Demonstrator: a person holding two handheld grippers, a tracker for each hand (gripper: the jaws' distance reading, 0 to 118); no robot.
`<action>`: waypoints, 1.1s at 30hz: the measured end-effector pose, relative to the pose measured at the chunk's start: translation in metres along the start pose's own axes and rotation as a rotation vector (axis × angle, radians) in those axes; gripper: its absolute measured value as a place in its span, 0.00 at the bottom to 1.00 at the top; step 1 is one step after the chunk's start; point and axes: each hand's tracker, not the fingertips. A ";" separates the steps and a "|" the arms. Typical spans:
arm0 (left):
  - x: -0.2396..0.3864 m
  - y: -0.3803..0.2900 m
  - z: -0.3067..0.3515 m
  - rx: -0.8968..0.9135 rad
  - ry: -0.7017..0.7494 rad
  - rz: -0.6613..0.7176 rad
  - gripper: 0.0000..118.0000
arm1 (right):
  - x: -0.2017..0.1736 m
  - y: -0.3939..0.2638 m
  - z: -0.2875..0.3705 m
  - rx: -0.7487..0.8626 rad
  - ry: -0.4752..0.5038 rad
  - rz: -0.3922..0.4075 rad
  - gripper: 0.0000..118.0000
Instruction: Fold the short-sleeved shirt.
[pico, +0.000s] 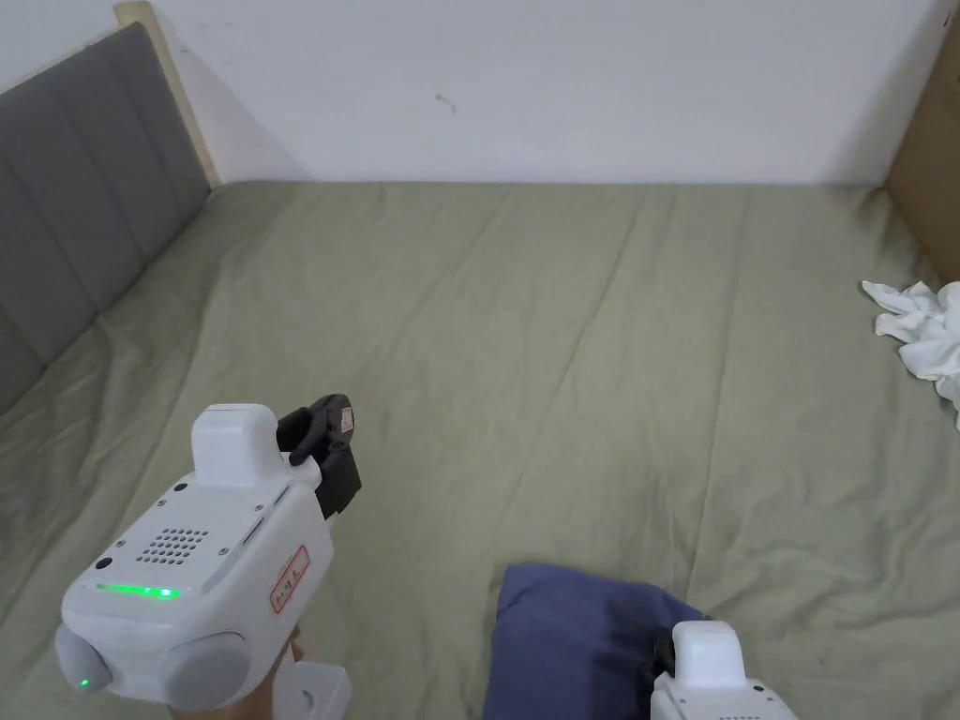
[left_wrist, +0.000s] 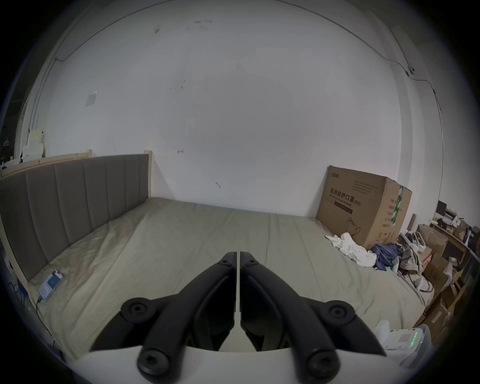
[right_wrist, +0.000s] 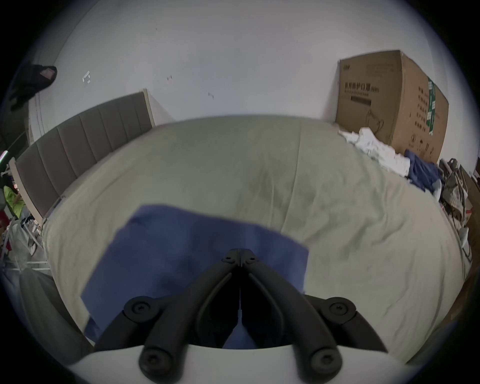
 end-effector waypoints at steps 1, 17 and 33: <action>0.000 -0.004 -0.002 -0.019 -0.008 0.010 0.05 | 0.000 -0.007 -0.001 -0.003 -0.001 0.000 0.02; 0.005 -0.120 -0.072 -0.697 -0.313 0.588 0.76 | 0.005 -0.012 0.000 0.010 0.028 -0.044 0.02; 0.016 -0.169 -0.118 -0.947 -0.458 0.420 0.99 | 0.006 -0.014 0.001 0.016 0.036 -0.059 0.02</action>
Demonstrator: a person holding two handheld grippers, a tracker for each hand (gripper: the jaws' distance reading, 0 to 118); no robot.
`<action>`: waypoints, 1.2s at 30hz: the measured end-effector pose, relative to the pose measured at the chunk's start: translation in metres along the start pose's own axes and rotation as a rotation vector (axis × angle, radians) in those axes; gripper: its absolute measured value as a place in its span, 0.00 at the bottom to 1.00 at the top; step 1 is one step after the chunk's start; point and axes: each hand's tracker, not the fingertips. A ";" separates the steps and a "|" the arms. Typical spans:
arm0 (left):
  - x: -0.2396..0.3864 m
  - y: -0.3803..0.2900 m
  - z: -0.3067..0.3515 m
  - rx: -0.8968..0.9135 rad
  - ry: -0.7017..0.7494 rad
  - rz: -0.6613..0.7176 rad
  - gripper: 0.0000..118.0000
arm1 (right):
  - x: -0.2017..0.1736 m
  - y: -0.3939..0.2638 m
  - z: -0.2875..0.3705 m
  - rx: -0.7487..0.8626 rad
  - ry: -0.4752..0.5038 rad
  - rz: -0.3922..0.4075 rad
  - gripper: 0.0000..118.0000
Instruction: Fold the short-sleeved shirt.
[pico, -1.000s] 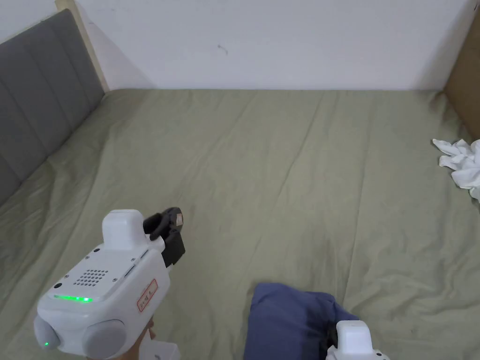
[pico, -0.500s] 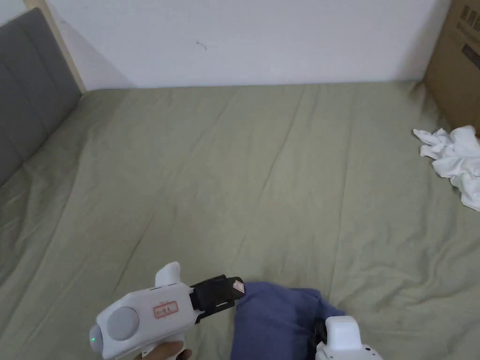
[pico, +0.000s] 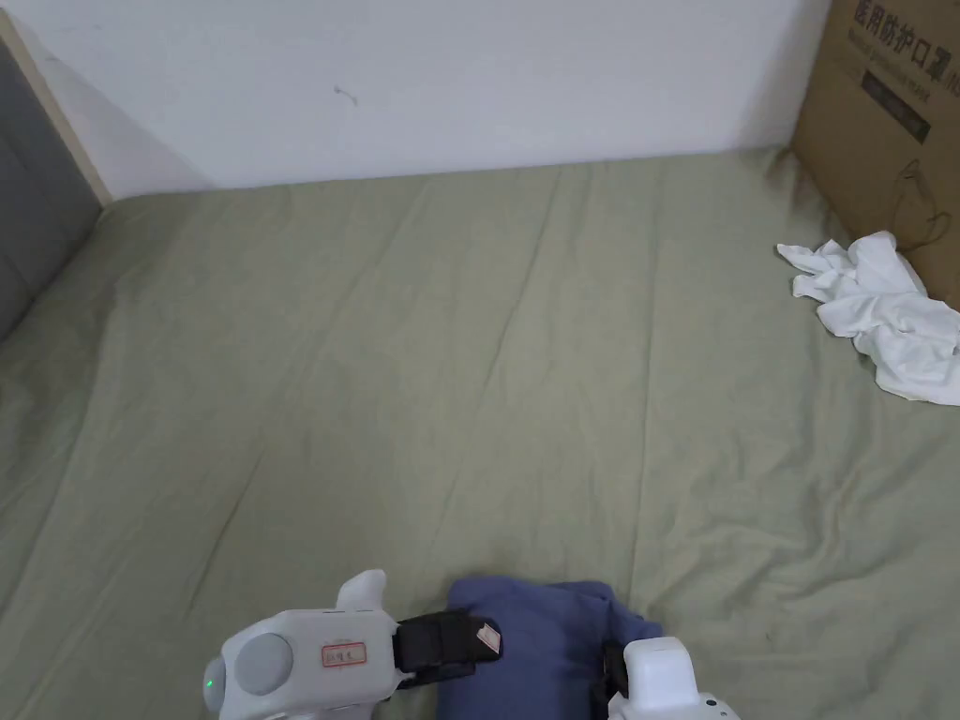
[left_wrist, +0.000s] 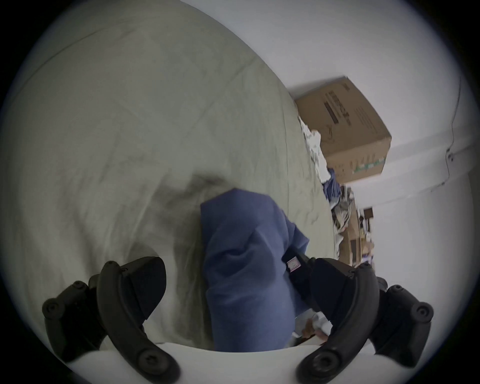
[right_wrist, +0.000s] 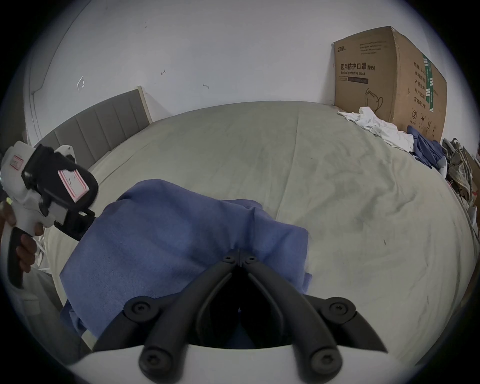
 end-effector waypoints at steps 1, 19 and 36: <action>0.002 0.000 -0.004 -0.025 -0.001 -0.024 0.98 | 0.000 0.000 0.000 0.000 0.000 0.000 0.02; 0.043 0.008 0.007 -0.103 0.107 -0.231 0.25 | 0.005 0.029 0.021 0.008 0.035 -0.014 0.03; -0.092 0.077 0.200 0.064 0.396 -0.142 0.25 | -0.021 0.126 0.075 0.279 0.061 0.070 0.03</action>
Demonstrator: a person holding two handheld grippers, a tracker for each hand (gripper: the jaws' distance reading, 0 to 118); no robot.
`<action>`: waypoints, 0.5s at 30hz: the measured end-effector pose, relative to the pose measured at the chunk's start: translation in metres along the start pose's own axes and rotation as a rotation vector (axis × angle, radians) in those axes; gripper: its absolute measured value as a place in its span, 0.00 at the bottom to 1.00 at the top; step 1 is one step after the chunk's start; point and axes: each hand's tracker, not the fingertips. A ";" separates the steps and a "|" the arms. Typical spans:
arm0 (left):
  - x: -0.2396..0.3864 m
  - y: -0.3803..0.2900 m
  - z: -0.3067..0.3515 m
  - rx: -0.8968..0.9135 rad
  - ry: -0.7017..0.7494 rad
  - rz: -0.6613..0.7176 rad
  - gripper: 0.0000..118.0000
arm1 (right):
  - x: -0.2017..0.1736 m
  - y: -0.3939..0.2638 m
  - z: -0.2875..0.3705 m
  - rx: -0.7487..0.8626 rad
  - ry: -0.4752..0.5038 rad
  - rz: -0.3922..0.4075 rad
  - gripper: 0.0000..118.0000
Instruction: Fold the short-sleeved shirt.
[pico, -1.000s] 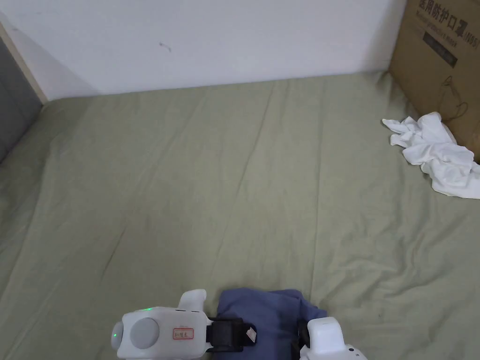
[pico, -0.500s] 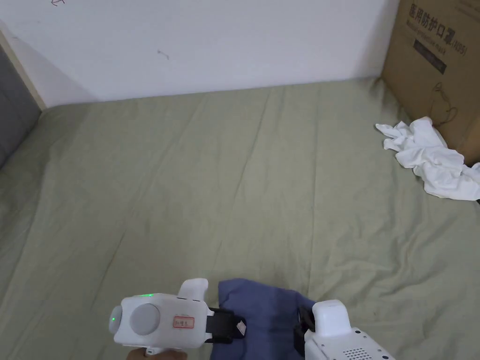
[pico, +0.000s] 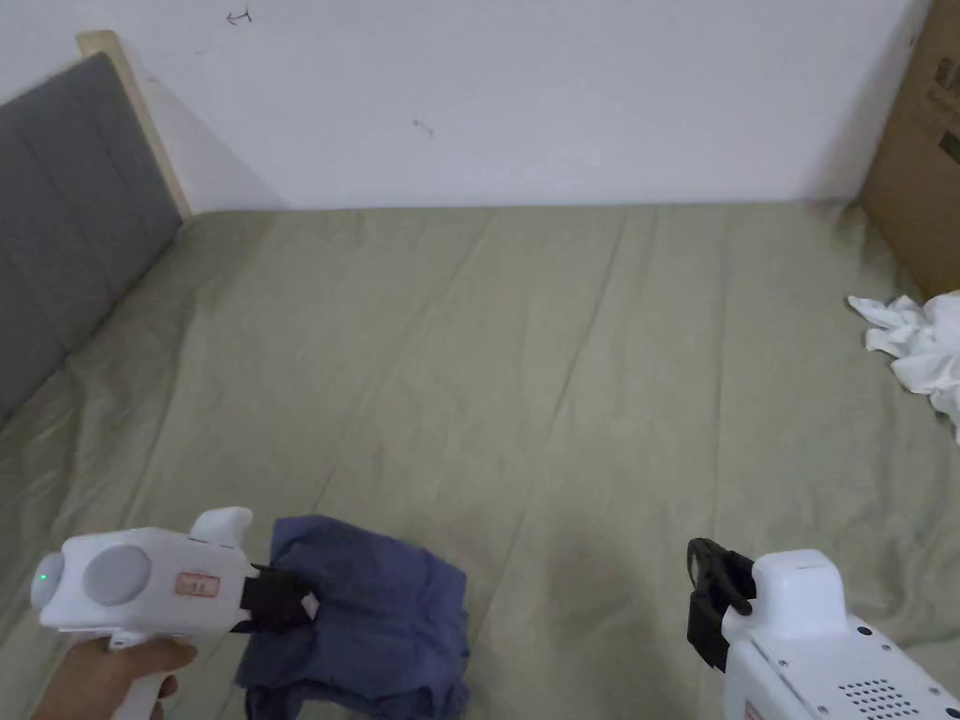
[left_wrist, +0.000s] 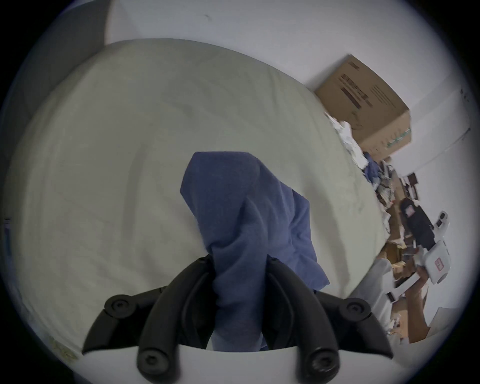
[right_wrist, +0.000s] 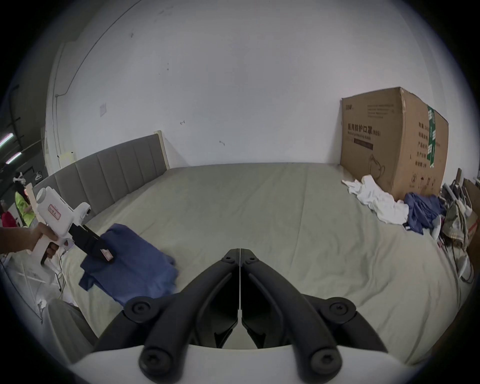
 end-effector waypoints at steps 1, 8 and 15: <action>-0.018 0.003 0.010 0.006 0.041 0.007 0.25 | -0.004 0.003 -0.002 0.005 0.003 0.003 0.03; -0.114 0.007 0.063 -0.007 0.241 0.114 0.25 | -0.028 0.013 -0.026 0.014 0.032 0.034 0.03; -0.171 -0.001 0.062 -0.020 0.290 0.242 0.26 | -0.042 0.014 -0.045 -0.013 0.042 0.059 0.03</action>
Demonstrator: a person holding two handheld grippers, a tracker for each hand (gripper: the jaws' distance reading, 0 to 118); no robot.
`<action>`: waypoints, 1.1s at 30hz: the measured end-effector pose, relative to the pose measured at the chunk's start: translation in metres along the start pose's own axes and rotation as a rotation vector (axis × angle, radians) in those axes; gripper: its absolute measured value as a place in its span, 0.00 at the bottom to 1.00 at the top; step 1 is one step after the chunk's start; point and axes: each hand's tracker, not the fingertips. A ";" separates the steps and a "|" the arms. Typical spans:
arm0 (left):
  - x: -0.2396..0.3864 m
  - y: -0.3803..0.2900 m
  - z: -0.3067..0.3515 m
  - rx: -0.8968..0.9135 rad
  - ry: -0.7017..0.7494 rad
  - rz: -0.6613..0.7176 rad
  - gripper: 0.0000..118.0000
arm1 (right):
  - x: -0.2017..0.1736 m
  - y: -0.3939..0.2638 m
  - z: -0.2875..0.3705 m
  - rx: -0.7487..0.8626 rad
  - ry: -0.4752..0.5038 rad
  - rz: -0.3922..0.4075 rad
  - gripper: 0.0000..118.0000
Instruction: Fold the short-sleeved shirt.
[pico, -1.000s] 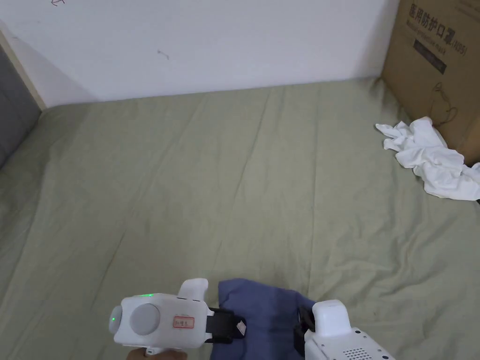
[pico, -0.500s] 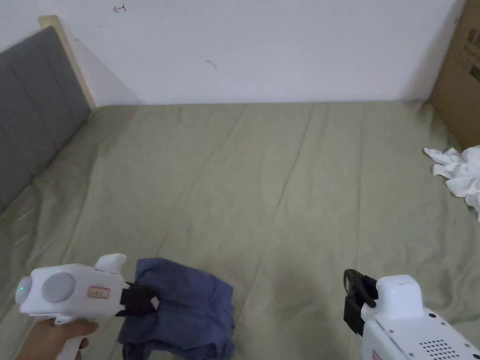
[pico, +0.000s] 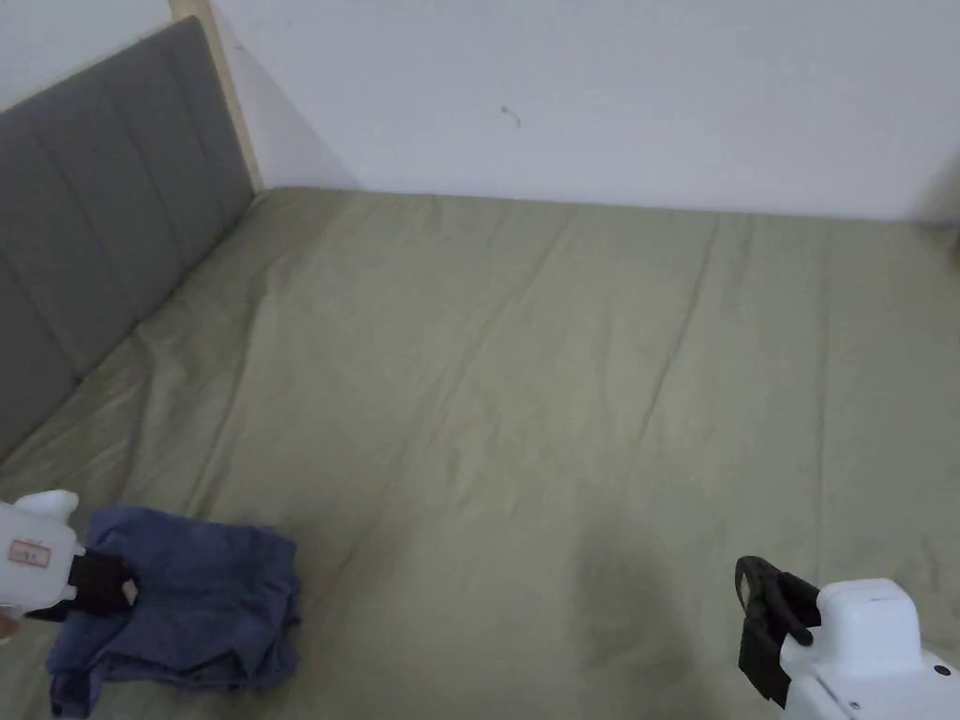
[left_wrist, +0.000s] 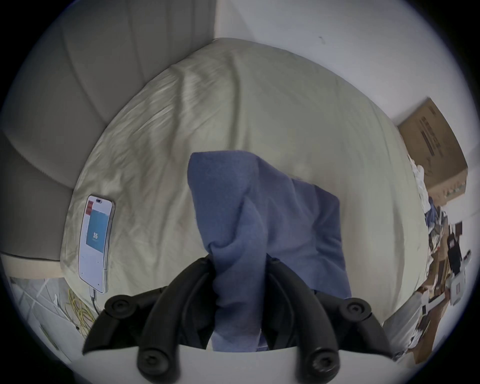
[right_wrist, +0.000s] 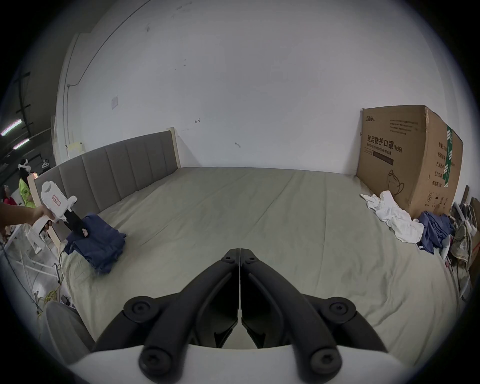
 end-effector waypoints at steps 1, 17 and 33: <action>-0.001 -0.001 -0.004 -0.008 -0.010 0.006 0.26 | 0.000 0.000 -0.001 -0.005 0.000 -0.004 0.03; 0.046 0.008 0.060 0.223 -0.005 -0.066 0.90 | 0.021 0.029 0.023 0.059 -0.011 -0.013 0.03; 0.189 -0.023 0.214 0.999 -0.006 -0.116 1.00 | 0.049 0.099 0.094 0.257 -0.072 0.003 0.03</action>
